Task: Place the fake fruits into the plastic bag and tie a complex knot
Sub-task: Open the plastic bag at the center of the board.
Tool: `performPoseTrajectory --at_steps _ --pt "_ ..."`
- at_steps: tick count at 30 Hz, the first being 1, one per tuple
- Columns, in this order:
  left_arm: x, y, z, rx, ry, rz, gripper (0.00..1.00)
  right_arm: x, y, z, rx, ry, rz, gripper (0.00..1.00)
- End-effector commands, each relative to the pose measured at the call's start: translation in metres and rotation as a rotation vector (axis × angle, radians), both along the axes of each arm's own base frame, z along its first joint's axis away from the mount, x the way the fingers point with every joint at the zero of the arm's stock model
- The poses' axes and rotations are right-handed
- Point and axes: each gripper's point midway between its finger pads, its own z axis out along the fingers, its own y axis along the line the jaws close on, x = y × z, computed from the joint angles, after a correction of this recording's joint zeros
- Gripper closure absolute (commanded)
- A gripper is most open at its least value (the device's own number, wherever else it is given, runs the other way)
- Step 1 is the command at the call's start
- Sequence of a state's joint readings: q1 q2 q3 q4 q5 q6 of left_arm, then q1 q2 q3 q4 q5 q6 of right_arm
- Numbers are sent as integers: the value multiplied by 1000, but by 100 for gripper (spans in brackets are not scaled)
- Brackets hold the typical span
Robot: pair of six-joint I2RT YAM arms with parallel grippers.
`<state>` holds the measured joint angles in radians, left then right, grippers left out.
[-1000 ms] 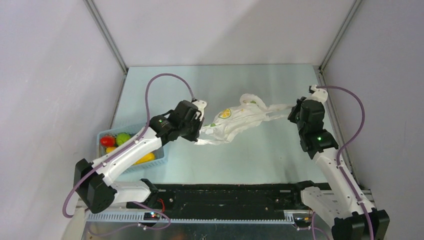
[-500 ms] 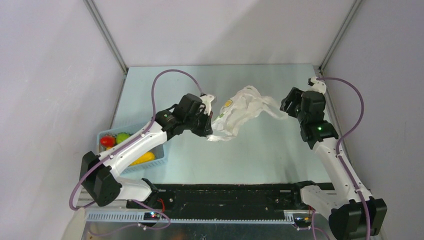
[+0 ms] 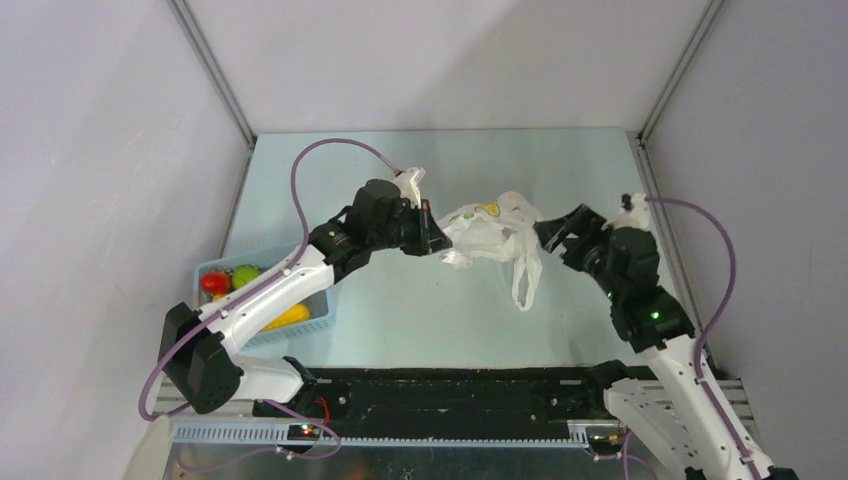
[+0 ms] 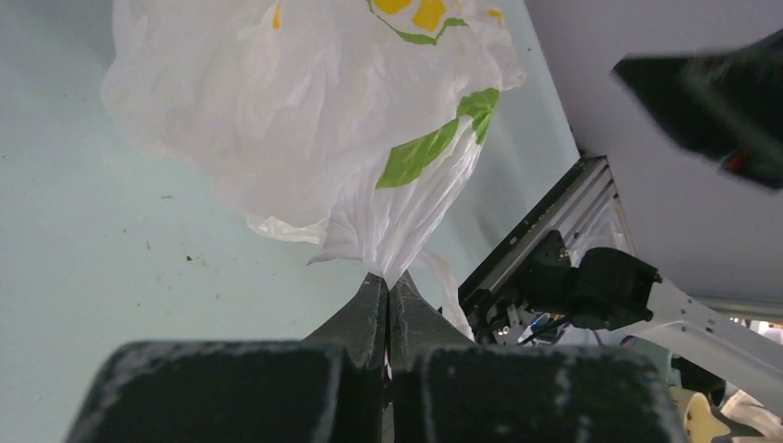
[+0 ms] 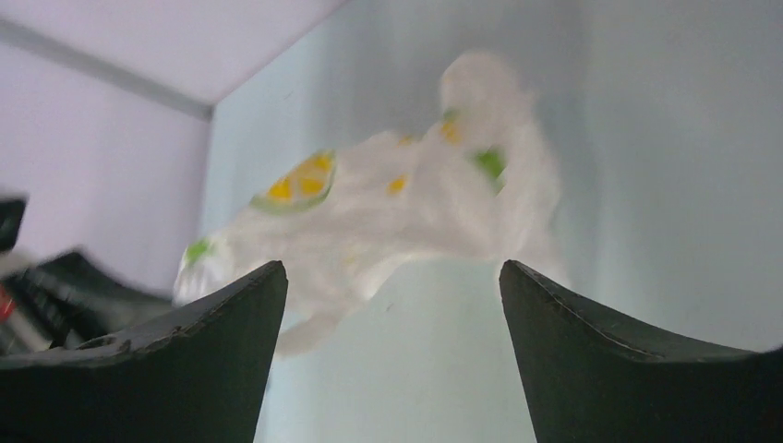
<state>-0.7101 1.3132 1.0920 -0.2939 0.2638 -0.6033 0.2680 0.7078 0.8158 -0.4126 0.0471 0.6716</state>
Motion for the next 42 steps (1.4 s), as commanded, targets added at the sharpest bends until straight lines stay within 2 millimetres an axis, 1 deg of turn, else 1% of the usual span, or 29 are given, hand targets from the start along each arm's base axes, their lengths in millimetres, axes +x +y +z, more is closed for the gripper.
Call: performPoseTrajectory --at_steps 1,2,4,6,7,8,9,11,12,13,14,15,16,18,19,20,21,22,23,24,25,26,27,29,31,35,38,41,42 --pt "4 -6 29 -93 -35 8 100 -18 48 -3 151 -47 113 13" --pt "4 -7 28 -92 -32 6 100 -25 64 -4 144 -66 158 18" --pt "4 -8 30 -89 -36 -4 100 -34 81 -6 109 -111 192 21" --pt "4 -7 31 -79 -42 -7 100 -36 87 -12 22 -137 172 17" --pt "4 -6 32 -74 -44 -7 100 -39 93 -21 -34 -129 189 13" --pt "4 -5 33 -67 -54 -9 100 -35 86 -27 -77 -126 136 11" --pt "3 -4 33 -60 -55 -10 100 -33 89 -36 -126 -111 138 9" --pt "3 -2 32 -36 -66 -20 100 -27 85 -45 -198 -104 110 8" --pt "3 -1 35 -26 -83 -31 100 -25 85 -43 -239 -127 119 8" --pt "1 1 32 -6 -73 -38 100 -24 85 -41 -265 -143 124 8" --pt "2 1 34 7 -91 -50 100 -21 85 -35 -313 -186 137 7" --pt "0 4 31 29 -81 -56 100 -21 86 -31 -338 -209 152 6" --pt "-1 6 30 51 -89 -70 100 -19 86 -21 -379 -257 165 6" --pt "-2 8 29 82 -100 -91 100 -17 86 -10 -444 -310 187 3" --pt "-2 9 29 94 -108 -103 100 -16 87 -8 -465 -323 205 1" --pt "-3 10 29 103 -107 -110 100 -12 85 -5 -534 -343 222 1" --pt "-4 10 29 112 -115 -125 100 -12 91 -5 -544 -353 262 1" --pt "-4 10 31 117 -115 -131 100 -8 92 -2 -585 -365 279 1" --pt "-4 10 30 126 -119 -142 100 -8 100 3 -586 -385 331 1" --pt "-5 10 32 130 -121 -149 100 -4 100 -2 -628 -371 351 1" --pt "-5 10 31 137 -125 -160 100 -3 104 1 -649 -380 383 1" --pt "-6 11 33 141 -126 -164 100 4 103 -3 -668 -364 393 1" --pt "-6 11 33 148 -131 -173 100 4 108 0 -668 -376 429 1" --pt "-6 12 33 161 -135 -184 100 11 116 -3 -672 -370 480 1" --pt "-7 12 35 166 -143 -197 100 18 120 -3 -675 -372 504 3" --pt "-7 11 34 177 -147 -216 100 27 131 -4 -689 -374 553 14" --pt "-6 11 34 185 -156 -226 100 30 136 -6 -691 -370 573 28" --pt "-6 10 36 191 -166 -239 100 34 135 -10 -697 -357 566 38" --pt "-5 10 35 195 -171 -245 100 36 134 -10 -699 -354 558 48"
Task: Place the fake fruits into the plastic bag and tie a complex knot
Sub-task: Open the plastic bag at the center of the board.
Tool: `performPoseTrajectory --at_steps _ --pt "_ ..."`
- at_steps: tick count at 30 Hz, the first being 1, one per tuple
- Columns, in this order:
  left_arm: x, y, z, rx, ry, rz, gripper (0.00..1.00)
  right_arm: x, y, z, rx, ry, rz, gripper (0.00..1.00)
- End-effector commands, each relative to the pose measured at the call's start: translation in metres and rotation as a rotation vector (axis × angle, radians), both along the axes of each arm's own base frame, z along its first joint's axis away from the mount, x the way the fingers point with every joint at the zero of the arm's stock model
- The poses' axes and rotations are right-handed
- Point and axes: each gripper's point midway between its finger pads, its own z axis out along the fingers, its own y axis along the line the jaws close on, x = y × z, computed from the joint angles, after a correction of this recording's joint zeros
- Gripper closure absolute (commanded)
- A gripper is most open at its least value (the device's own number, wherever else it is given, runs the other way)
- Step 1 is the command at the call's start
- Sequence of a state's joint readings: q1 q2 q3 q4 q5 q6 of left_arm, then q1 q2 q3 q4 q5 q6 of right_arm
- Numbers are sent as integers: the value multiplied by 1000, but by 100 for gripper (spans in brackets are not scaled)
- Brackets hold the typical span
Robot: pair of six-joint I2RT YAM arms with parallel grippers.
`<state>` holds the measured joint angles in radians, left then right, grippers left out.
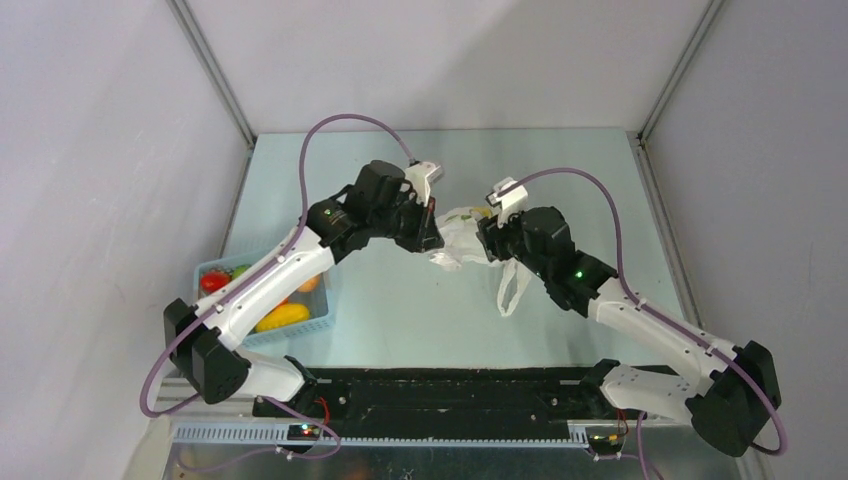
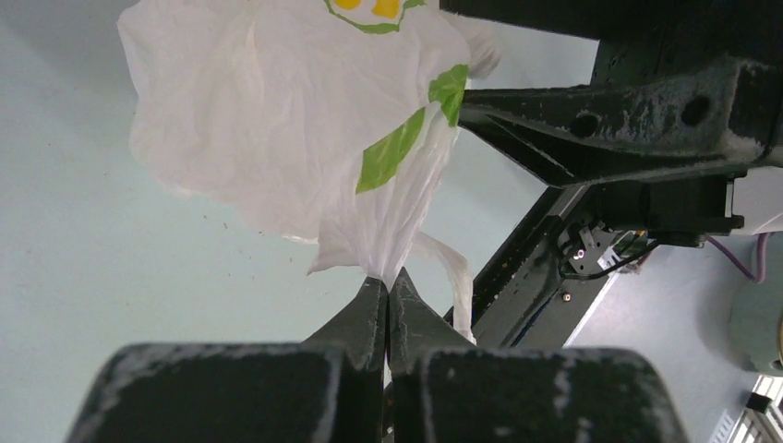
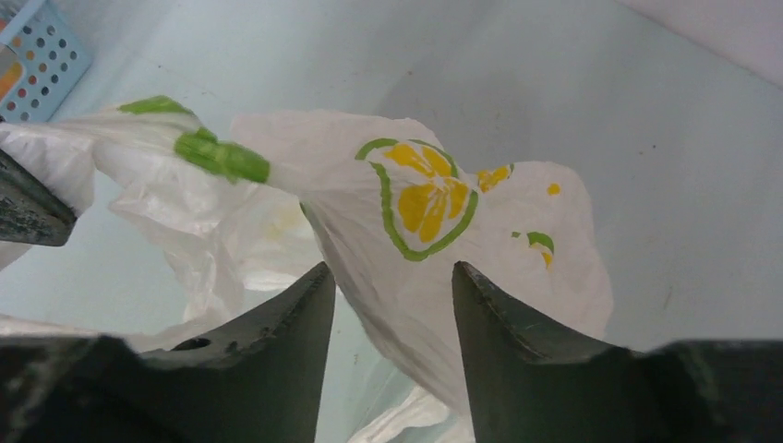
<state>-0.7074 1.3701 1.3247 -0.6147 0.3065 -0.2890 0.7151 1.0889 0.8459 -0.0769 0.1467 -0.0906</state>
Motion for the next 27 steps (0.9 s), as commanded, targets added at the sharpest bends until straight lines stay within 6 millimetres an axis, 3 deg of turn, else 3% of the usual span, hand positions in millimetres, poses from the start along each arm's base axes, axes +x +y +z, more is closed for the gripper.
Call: performPoseTrajectory --at_steps 1,4,5,7,9,10,12,15,19,22,27 --pt "4 -4 18 -13 -60 -56 100 10 4 26 34 -62 10 61" --pt "5 -4 20 -3 -77 -70 100 10 3 27 47 -54 -2 84" --pt "7 -4 22 -3 -85 -68 97 9 3 27 51 -52 -6 93" --pt "10 -3 26 0 -108 -53 88 10 1 28 75 -41 -35 100" --pt "17 3 33 9 -148 -9 63 10 -1 28 110 -20 -72 100" --pt "20 5 38 4 -169 11 44 9 -2 27 139 2 -94 100" --pt "28 12 50 -5 -232 68 22 9 -5 26 179 37 -147 100" --pt "28 21 67 -52 -310 116 3 10 -12 29 218 67 -235 100" --pt "22 20 75 -114 -380 157 1 10 -18 30 289 110 -349 100" --pt "14 13 65 -106 -390 213 1 11 -25 35 321 108 -424 100" --pt "3 2 51 -236 -296 353 1 12 -27 44 391 111 -495 100"
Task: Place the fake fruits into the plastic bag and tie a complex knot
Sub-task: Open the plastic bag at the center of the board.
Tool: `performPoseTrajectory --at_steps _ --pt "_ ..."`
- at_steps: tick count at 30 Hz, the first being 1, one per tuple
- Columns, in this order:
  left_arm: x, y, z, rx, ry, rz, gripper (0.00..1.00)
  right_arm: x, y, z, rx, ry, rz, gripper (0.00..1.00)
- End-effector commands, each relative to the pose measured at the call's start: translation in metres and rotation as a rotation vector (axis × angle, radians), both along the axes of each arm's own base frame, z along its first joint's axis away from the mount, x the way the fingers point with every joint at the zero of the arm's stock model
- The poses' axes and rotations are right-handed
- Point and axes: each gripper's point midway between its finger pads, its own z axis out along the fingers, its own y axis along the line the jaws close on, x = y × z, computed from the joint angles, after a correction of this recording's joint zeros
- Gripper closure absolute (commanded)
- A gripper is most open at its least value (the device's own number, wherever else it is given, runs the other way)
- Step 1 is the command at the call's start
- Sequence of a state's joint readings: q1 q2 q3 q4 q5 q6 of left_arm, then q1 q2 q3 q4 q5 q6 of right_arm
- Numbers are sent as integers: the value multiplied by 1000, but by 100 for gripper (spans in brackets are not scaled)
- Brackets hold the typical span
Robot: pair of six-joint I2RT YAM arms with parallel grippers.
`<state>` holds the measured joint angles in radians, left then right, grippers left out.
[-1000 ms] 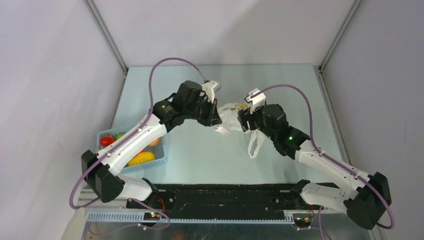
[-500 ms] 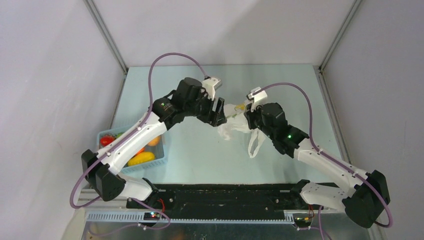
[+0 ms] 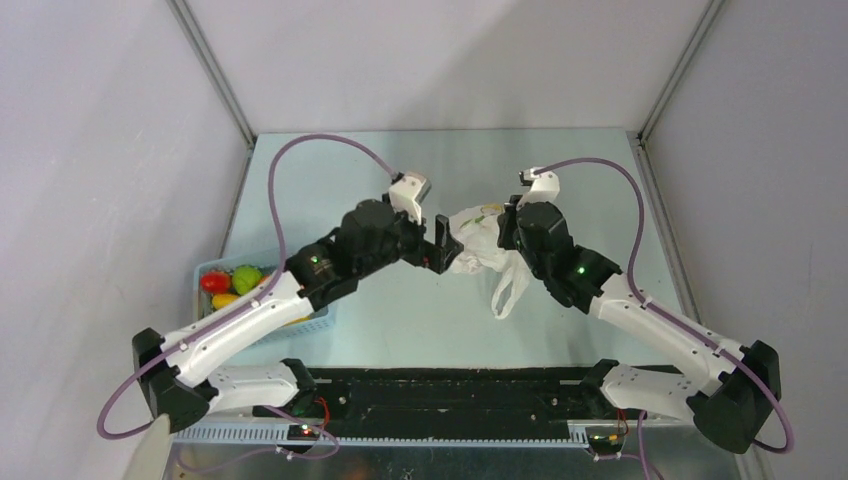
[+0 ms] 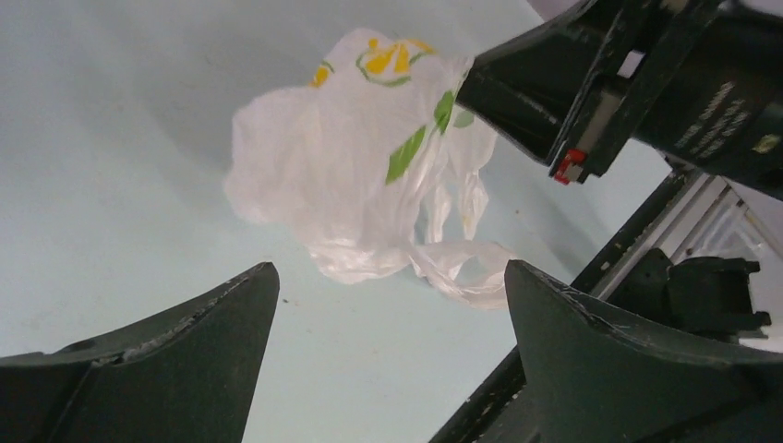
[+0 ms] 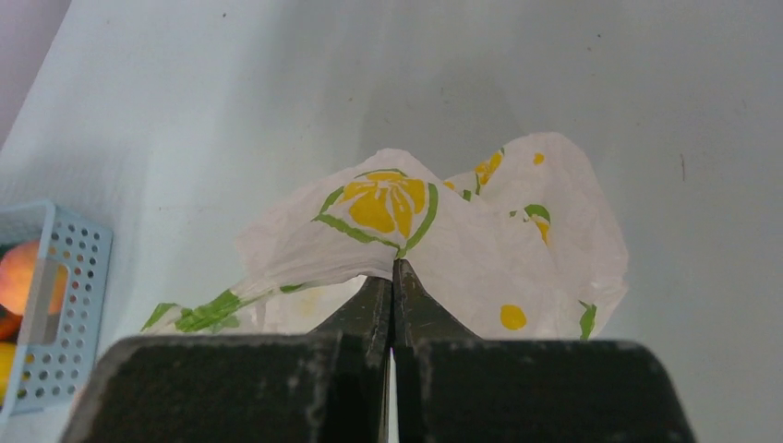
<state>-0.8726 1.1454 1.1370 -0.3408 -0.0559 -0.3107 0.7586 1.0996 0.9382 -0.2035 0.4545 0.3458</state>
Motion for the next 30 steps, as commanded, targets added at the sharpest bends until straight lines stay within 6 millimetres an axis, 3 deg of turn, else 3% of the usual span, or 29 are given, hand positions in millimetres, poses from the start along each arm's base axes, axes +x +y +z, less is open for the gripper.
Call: performPoseTrajectory --at_steps 1,7,12,22,30 --pt "8 -2 2 -186 25 182 1 6 -8 27 111 -25 -138 100" --pt "0 -5 6 -358 72 224 1 6 -8 45 116 -63 -233 100" --pt "-7 -12 9 -433 87 223 1 11 -1 40 81 -41 -257 100" --pt "1 -26 -18 -386 150 255 0 10 8 46 76 -55 -263 100" --pt "6 -24 -57 -245 174 289 4 8 11 47 71 -59 -249 100"
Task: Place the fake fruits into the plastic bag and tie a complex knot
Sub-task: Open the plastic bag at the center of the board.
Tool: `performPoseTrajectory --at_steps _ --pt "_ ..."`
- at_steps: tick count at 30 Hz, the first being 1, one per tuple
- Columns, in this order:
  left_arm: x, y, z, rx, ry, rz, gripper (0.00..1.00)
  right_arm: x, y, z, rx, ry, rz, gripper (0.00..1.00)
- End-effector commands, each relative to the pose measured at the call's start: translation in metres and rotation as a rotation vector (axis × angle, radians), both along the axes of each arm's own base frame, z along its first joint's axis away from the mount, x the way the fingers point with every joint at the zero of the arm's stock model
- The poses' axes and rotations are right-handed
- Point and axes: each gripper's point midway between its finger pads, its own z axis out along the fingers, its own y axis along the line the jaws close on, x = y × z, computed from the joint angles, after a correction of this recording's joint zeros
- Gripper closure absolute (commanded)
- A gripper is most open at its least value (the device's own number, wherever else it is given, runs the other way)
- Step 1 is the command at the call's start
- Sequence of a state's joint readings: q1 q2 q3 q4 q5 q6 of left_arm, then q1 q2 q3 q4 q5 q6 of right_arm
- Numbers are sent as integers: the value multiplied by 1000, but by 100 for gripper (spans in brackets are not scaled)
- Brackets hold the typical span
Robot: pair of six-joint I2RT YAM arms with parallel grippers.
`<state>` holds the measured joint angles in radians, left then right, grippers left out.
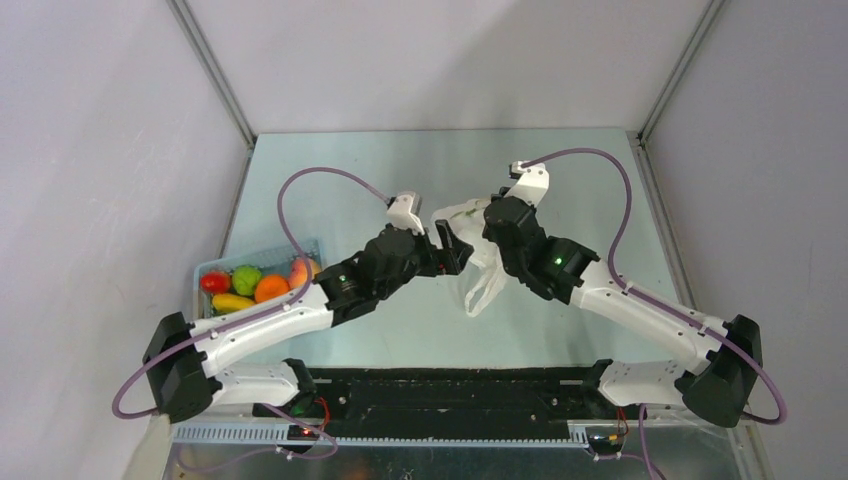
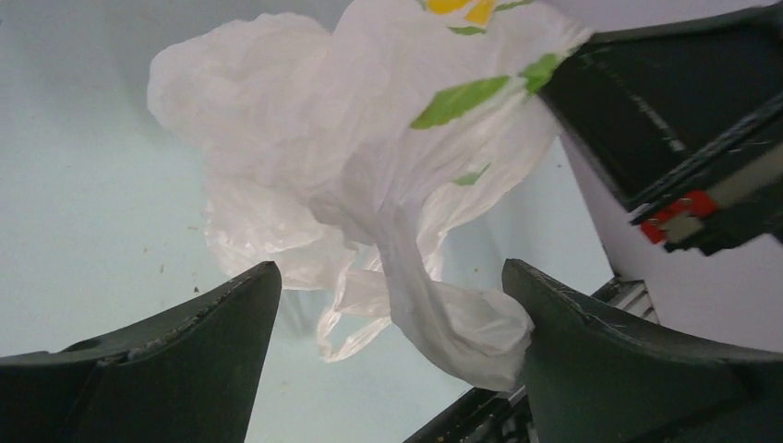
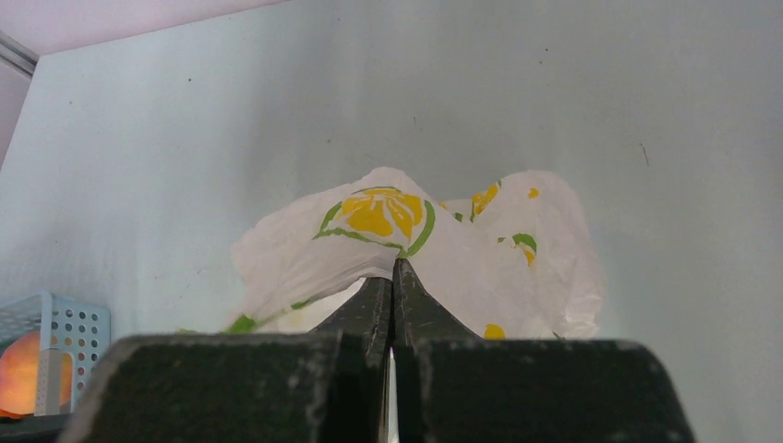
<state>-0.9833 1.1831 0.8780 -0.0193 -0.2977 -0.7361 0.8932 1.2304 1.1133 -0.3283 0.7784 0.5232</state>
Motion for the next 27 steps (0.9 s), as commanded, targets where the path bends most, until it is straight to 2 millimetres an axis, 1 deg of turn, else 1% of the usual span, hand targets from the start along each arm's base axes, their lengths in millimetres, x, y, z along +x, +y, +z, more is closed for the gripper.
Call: performPoseTrajectory --at_steps 1,2,3,4,5,6,7,8,9,10,11,12,13,14,15,16,17,18,19,20,21,22,23,24,25,26,27 --pt "7 6 -2 46 -17 47 8 3 0 25 45 -52 -26 100" --pt "8 8 -4 66 -28 51 17 3 2 25 46 -49 -16 100" --pt "11 13 -4 81 -39 75 23 2 4 25 50 -45 0 100" --pt "13 16 -4 102 -54 81 34 1 5 26 49 -44 10 100" --pt "15 21 -2 113 -67 100 40 0 9 25 52 -39 30 100" --pt "16 24 -1 135 -85 103 54 -1 9 25 46 -36 42 100" --pt "17 27 3 142 -101 113 61 -2 13 24 46 -30 63 100" --pt "18 30 4 163 -119 110 72 -2 13 23 31 -29 74 100" --pt "18 31 11 161 -136 106 77 -2 12 22 18 -27 76 100" --pt "16 33 11 193 -148 85 85 -1 10 20 -8 -28 73 100" --pt "16 33 19 214 -174 68 94 1 7 18 -28 -28 63 100" --pt "13 35 16 250 -169 46 97 4 3 18 -54 -31 61 100" --pt "13 35 24 273 -190 23 99 8 -2 18 -69 -30 54 100" --pt "7 34 22 298 -174 -28 100 10 -5 18 -70 -29 51 100" --pt "6 33 28 311 -181 -59 100 15 -12 18 -66 -24 47 100" --pt "-2 30 23 321 -151 -130 100 17 -16 18 -62 -20 45 100" --pt "-5 27 29 311 -146 -167 100 21 -22 19 -49 -12 46 100" --pt "-11 26 25 301 -108 -229 100 23 -27 20 -43 -8 44 100" --pt "-14 23 30 274 -87 -258 100 26 -34 19 -35 0 45 96" --pt "-21 21 29 238 -44 -325 100 27 -37 19 -36 4 41 92" --pt "-24 19 33 205 -17 -343 100 29 -47 19 -40 11 26 82" --pt "-28 17 37 166 3 -384 100 30 -50 18 -42 15 21 70" --pt "-30 15 40 140 19 -395 100 30 -59 18 -54 22 5 64" --pt "-32 14 46 112 26 -419 100 30 -63 17 -58 26 -2 55" --pt "-33 13 50 87 30 -422 100 31 -71 15 -71 38 -18 51" --pt "-35 12 55 63 34 -438 100 31 -74 13 -73 48 -15 43" --pt "-37 8 62 18 41 -454 100 32 -82 9 -83 68 -27 40"
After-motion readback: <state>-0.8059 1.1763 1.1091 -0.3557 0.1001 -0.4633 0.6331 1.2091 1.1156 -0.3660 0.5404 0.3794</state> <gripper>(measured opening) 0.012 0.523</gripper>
